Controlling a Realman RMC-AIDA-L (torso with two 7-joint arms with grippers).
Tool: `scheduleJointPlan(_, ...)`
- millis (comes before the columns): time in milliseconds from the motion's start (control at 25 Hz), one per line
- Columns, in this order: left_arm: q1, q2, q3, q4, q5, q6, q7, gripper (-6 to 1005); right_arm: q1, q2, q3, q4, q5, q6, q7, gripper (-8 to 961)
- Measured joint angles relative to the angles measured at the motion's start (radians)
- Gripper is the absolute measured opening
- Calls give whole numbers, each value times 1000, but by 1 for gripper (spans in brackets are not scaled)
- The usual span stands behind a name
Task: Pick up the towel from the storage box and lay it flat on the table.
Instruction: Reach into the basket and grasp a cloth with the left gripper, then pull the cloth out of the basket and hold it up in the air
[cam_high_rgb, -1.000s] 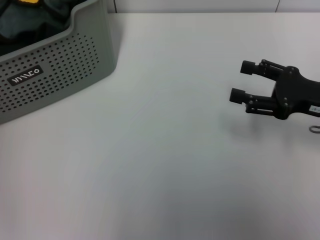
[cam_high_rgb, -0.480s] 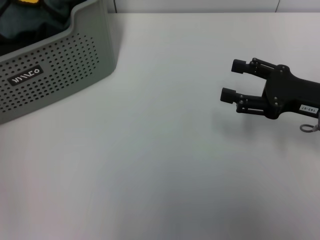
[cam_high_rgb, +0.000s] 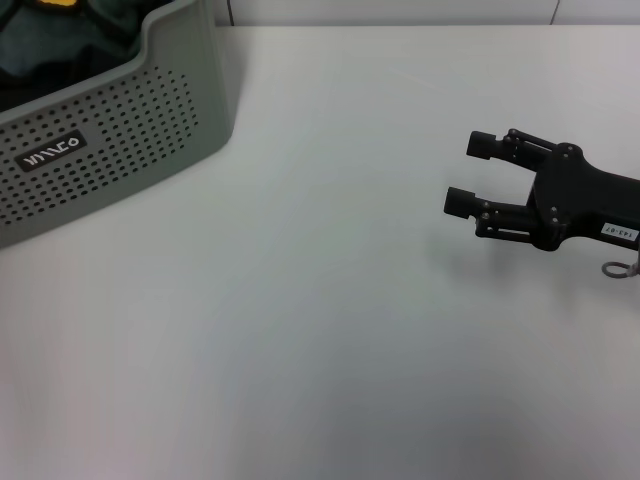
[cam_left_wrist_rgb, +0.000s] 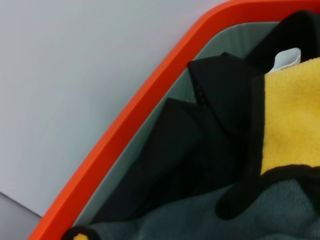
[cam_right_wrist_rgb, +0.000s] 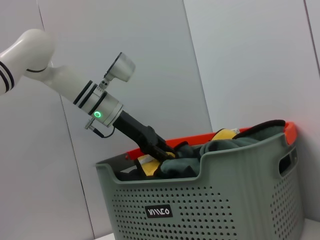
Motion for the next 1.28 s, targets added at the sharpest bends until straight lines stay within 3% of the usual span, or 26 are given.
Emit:
scheduleJointPlan(200,-4,0,0,-7,-5,19,4,389,-3,0,0,0,0,1,0,859)
scheduleJointPlan(480,-4,-16,5,6,5,26,4,226,-8,2,0,0,3,1,-1,860)
scheduleJointPlan(720,29,-34,-30,155,-100,27,-12,98,-15,4,15,0,7,1,-17,859)
scheduleJointPlan(960,135,-36,-123,366,-496,27,-40,24,-18,17,61,-4,8,-10,-62,859)
scheduleJointPlan(1120,237,-57,-204,417,-945,22,1,25,-8,36,82,-10,8,-16,-121,859)
scheduleJointPlan(1280,271,-67,-198,419,-1080,28,26,25,0,43,84,-11,12,-39,-158,859)
